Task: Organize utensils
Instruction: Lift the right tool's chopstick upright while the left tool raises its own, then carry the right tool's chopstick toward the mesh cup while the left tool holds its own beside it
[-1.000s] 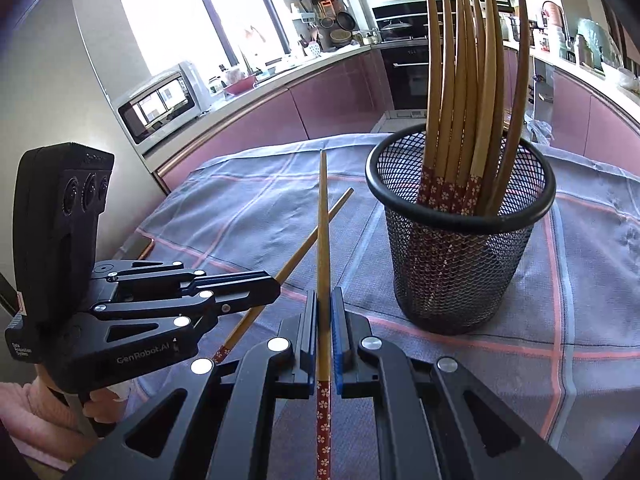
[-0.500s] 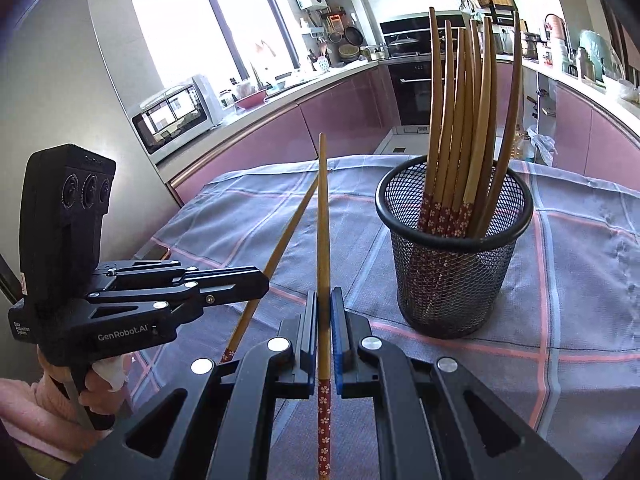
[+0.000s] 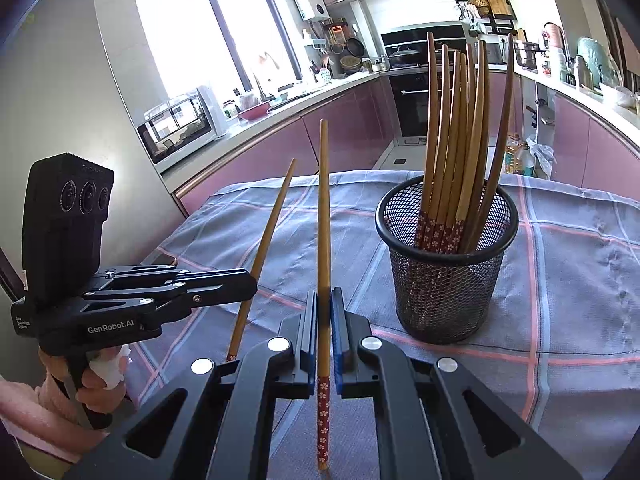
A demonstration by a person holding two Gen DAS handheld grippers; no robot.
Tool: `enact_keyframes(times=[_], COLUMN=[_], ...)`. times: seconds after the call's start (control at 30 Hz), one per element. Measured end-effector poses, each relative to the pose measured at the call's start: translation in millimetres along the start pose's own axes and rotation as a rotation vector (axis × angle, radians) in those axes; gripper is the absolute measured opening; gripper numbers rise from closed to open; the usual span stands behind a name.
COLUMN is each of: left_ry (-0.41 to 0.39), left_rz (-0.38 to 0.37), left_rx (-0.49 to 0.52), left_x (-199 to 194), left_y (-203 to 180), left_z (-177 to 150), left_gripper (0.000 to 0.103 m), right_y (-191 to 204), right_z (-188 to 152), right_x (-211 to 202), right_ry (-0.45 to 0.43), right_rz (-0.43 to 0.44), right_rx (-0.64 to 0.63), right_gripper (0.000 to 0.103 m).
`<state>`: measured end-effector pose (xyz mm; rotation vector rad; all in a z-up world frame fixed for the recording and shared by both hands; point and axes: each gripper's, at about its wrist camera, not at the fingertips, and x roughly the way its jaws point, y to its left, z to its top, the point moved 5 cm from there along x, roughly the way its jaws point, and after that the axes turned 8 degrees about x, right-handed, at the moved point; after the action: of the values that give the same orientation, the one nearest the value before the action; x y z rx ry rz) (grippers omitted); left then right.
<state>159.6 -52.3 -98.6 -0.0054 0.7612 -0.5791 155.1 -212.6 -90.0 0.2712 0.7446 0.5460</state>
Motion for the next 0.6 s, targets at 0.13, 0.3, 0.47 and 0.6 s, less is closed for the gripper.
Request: enact_keyframes(times=[0.13, 0.3, 0.47, 0.6], left_ry=[-0.008, -0.016, -0.026, -0.036], left_rz=[-0.002, 0.005, 0.008, 0.006], left_rx=[0.003, 0.003, 0.008, 0.012], left_x=[-2, -5, -7, -11], left_y=[-1, 0, -2, -5], left_z=[1, 1, 3, 5], left_gripper=[0.007, 0.007, 0.007, 0.007], right_y=[-1, -1, -1, -2], right_z=[-1, 1, 4, 6], right_x=[-3, -7, -12, -15], right_ry=[-0.006, -0.018, -0.032, -0.041], right_rz=[0.0, 0.0, -0.001, -0.003], right_rx=[-0.001, 0.0, -0.003, -0.003], right_gripper=[0.006, 0.006, 0.006, 0.006])
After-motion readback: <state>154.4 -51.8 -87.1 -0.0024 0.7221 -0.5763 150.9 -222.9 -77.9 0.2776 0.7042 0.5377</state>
